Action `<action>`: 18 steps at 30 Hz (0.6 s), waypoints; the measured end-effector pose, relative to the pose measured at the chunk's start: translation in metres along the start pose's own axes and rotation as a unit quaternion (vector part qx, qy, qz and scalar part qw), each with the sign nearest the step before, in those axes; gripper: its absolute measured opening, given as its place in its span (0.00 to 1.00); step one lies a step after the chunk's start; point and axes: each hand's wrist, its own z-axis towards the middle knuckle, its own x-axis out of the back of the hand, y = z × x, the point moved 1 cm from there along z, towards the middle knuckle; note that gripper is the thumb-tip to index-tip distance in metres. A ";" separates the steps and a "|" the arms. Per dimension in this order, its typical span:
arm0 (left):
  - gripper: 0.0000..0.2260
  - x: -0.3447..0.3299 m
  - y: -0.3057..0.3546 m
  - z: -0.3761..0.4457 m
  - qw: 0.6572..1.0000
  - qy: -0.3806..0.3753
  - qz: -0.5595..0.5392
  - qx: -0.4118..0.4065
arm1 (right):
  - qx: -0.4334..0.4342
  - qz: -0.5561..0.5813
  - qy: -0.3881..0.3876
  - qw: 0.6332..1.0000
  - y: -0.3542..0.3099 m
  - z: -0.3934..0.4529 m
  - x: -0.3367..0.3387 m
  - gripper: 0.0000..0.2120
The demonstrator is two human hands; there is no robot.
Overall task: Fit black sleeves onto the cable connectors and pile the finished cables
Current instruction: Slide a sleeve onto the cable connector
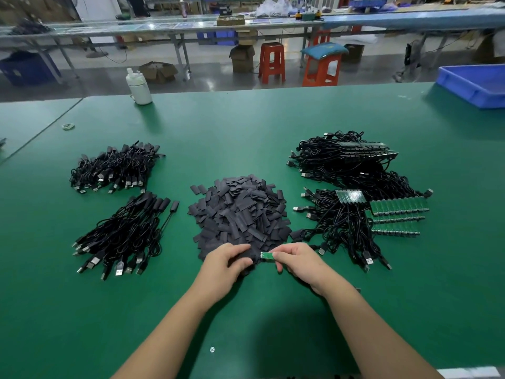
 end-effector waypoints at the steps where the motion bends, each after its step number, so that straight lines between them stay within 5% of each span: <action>1: 0.15 -0.001 0.001 -0.001 0.999 0.001 0.030 -0.014 | 0.000 0.003 -0.006 1.000 0.000 0.000 0.000 0.09; 7: 0.13 -0.001 0.008 -0.003 0.989 0.004 0.111 -0.097 | -0.005 0.026 -0.036 0.999 0.001 0.003 0.000 0.08; 18: 0.11 -0.002 0.009 0.001 0.986 0.022 0.124 -0.112 | -0.007 0.064 -0.054 0.996 0.001 0.003 0.002 0.08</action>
